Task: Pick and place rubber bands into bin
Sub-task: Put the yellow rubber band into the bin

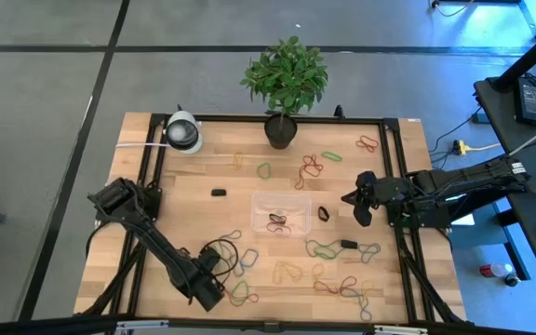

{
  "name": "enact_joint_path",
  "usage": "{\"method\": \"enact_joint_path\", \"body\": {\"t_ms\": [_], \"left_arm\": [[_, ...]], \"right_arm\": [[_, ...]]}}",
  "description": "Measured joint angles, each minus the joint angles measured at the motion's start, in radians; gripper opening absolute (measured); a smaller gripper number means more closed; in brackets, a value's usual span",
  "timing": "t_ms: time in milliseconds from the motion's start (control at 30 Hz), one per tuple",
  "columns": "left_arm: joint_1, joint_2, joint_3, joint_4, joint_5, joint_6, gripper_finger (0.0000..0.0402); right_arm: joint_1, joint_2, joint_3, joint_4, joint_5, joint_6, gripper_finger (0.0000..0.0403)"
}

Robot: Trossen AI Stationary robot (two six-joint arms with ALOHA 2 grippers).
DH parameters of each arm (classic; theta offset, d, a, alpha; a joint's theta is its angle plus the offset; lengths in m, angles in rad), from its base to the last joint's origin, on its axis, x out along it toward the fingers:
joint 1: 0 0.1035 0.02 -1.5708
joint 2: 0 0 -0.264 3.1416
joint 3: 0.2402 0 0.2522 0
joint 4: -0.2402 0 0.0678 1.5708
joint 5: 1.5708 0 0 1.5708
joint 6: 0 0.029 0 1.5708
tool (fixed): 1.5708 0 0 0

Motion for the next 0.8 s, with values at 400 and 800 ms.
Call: {"method": "enact_joint_path", "body": {"t_ms": [400, 800], "left_arm": [[0.004, 0.036, 0.181, -0.348, -0.054, -0.049, 0.0001], [0.004, 0.028, 0.519, -0.644, -0.163, 0.008, 0.0001]], "right_arm": [[0.000, 0.000, 0.000, 0.001, 0.001, -0.004, 0.0010], [0.000, 0.000, 0.000, 0.002, 0.004, -0.008, 0.0010]]}}
